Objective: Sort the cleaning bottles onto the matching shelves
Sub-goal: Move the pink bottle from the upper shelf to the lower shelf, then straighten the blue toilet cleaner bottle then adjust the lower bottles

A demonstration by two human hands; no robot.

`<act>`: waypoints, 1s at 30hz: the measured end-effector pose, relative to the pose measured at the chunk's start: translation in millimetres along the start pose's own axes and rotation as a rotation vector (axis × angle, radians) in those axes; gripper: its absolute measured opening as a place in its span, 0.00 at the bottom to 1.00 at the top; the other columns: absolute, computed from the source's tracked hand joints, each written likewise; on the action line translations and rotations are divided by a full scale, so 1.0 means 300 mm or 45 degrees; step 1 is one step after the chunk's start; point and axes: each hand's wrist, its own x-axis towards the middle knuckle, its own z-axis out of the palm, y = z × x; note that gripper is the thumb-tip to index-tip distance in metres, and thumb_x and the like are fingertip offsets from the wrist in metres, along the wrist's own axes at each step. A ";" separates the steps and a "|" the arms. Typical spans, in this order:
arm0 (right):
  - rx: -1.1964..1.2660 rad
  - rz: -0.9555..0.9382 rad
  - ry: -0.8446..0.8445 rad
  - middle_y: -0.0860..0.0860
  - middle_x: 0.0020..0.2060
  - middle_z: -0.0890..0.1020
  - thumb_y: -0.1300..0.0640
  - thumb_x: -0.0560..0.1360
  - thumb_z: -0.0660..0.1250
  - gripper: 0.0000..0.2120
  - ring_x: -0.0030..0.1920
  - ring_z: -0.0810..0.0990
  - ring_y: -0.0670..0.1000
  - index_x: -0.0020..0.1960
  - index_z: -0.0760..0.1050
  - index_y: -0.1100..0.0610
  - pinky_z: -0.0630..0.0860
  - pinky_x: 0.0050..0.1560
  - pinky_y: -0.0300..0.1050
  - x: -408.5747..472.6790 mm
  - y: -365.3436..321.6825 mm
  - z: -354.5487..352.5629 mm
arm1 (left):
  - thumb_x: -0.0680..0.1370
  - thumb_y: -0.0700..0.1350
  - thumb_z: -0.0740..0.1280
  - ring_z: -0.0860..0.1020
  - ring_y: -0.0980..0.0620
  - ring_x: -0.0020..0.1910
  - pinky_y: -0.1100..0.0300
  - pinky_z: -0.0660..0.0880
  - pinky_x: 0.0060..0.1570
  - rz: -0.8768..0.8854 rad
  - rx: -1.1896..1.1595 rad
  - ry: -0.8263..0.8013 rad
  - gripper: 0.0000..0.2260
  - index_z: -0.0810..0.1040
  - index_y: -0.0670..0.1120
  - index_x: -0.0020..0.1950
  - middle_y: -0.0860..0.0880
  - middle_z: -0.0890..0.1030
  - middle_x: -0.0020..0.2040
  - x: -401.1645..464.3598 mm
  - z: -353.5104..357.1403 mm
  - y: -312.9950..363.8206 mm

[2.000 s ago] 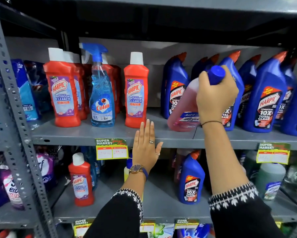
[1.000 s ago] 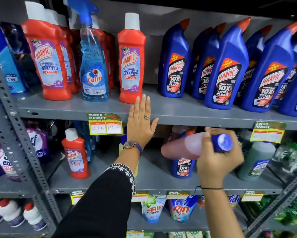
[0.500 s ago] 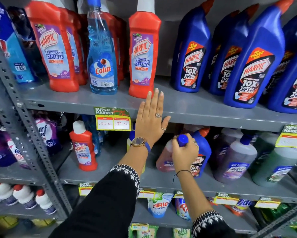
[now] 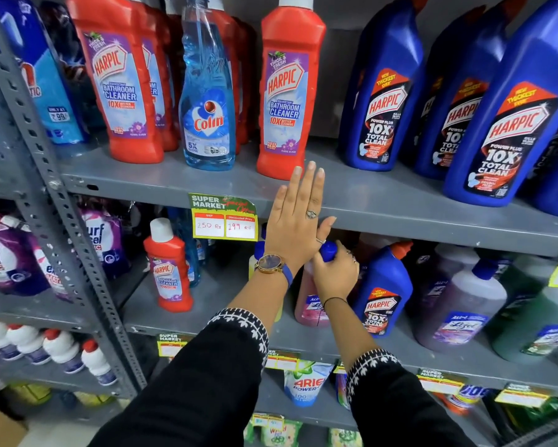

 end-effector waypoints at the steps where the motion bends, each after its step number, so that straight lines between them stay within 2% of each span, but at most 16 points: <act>1: -0.011 0.021 -0.005 0.58 0.36 0.81 0.43 0.65 0.61 0.19 0.40 0.77 0.62 0.42 0.75 0.59 0.72 0.43 0.53 0.011 -0.001 0.000 | 0.82 0.54 0.42 0.59 0.45 0.72 0.53 0.50 0.73 0.000 -0.003 -0.003 0.26 0.58 0.41 0.74 0.44 0.67 0.72 -0.001 -0.002 0.001; 3: -0.032 0.051 -0.021 0.61 0.38 0.82 0.44 0.65 0.62 0.20 0.42 0.78 0.64 0.44 0.75 0.61 0.73 0.44 0.53 0.032 0.003 0.001 | 0.82 0.54 0.42 0.59 0.45 0.73 0.53 0.49 0.73 -0.006 -0.002 -0.012 0.26 0.58 0.41 0.74 0.44 0.66 0.73 -0.001 -0.006 0.004; 7: -0.052 0.048 -0.091 0.63 0.39 0.82 0.45 0.68 0.65 0.19 0.42 0.79 0.66 0.43 0.74 0.63 0.74 0.44 0.54 0.050 0.003 0.010 | 0.82 0.54 0.42 0.58 0.45 0.73 0.53 0.48 0.73 -0.015 0.022 -0.031 0.26 0.57 0.41 0.75 0.44 0.60 0.74 -0.002 -0.009 0.003; 12: -0.093 0.058 -0.143 0.64 0.41 0.81 0.48 0.70 0.68 0.18 0.44 0.79 0.66 0.46 0.74 0.64 0.73 0.46 0.55 0.054 0.007 0.009 | 0.82 0.54 0.43 0.59 0.45 0.73 0.53 0.48 0.74 -0.022 0.022 -0.059 0.26 0.57 0.40 0.75 0.43 0.67 0.73 0.000 -0.014 0.002; 14: -0.082 0.065 -0.147 0.65 0.47 0.80 0.49 0.70 0.70 0.21 0.50 0.77 0.66 0.50 0.73 0.65 0.72 0.51 0.56 0.053 -0.002 0.001 | 0.82 0.54 0.43 0.59 0.45 0.73 0.54 0.47 0.74 -0.029 0.000 -0.060 0.26 0.56 0.40 0.75 0.43 0.67 0.73 0.000 -0.012 0.003; 17: 0.010 0.006 -0.100 0.64 0.52 0.75 0.48 0.67 0.73 0.27 0.56 0.72 0.64 0.54 0.70 0.66 0.69 0.58 0.58 0.031 -0.019 -0.034 | 0.82 0.54 0.43 0.58 0.44 0.73 0.54 0.44 0.74 -0.032 -0.011 -0.050 0.27 0.52 0.41 0.78 0.42 0.66 0.73 -0.001 -0.008 0.004; 19: 0.070 -0.020 0.032 0.63 0.54 0.74 0.46 0.67 0.74 0.30 0.58 0.71 0.63 0.56 0.68 0.66 0.67 0.60 0.57 0.008 -0.015 -0.077 | 0.82 0.54 0.43 0.58 0.44 0.73 0.54 0.43 0.75 -0.034 -0.022 -0.036 0.27 0.52 0.42 0.78 0.42 0.66 0.73 -0.003 -0.004 0.004; 21: 0.100 0.066 0.253 0.63 0.60 0.73 0.47 0.67 0.74 0.33 0.63 0.69 0.62 0.62 0.67 0.65 0.63 0.64 0.55 0.008 0.002 -0.129 | 0.82 0.55 0.45 0.58 0.44 0.73 0.54 0.43 0.75 -0.025 -0.031 -0.005 0.28 0.46 0.43 0.79 0.42 0.65 0.73 -0.006 0.003 0.004; 23: 0.106 0.262 0.450 0.63 0.67 0.68 0.49 0.66 0.75 0.38 0.69 0.65 0.61 0.68 0.63 0.65 0.57 0.69 0.56 0.045 0.031 -0.175 | 0.82 0.55 0.48 0.58 0.44 0.73 0.54 0.44 0.75 -0.026 -0.037 0.011 0.29 0.44 0.43 0.78 0.42 0.66 0.73 -0.008 0.009 0.004; 25: 0.106 0.453 0.529 0.60 0.70 0.64 0.49 0.63 0.75 0.43 0.71 0.62 0.60 0.70 0.60 0.64 0.52 0.72 0.58 0.101 0.070 -0.207 | 0.82 0.55 0.47 0.58 0.44 0.73 0.54 0.44 0.75 -0.028 -0.057 0.020 0.29 0.43 0.43 0.78 0.42 0.66 0.73 -0.010 0.011 0.003; 28: 0.052 0.601 0.383 0.59 0.71 0.64 0.45 0.61 0.75 0.48 0.72 0.62 0.58 0.72 0.57 0.63 0.45 0.74 0.61 0.161 0.124 -0.220 | 0.82 0.55 0.46 0.57 0.44 0.74 0.54 0.44 0.74 -0.021 -0.074 0.039 0.30 0.41 0.42 0.78 0.42 0.66 0.73 -0.010 0.014 0.001; 30: 0.022 0.655 0.250 0.62 0.66 0.71 0.43 0.62 0.74 0.42 0.70 0.67 0.59 0.67 0.63 0.64 0.42 0.74 0.64 0.182 0.136 -0.215 | 0.81 0.54 0.50 0.56 0.44 0.74 0.54 0.45 0.74 -0.016 -0.075 0.058 0.31 0.40 0.41 0.78 0.42 0.66 0.73 -0.009 0.017 -0.002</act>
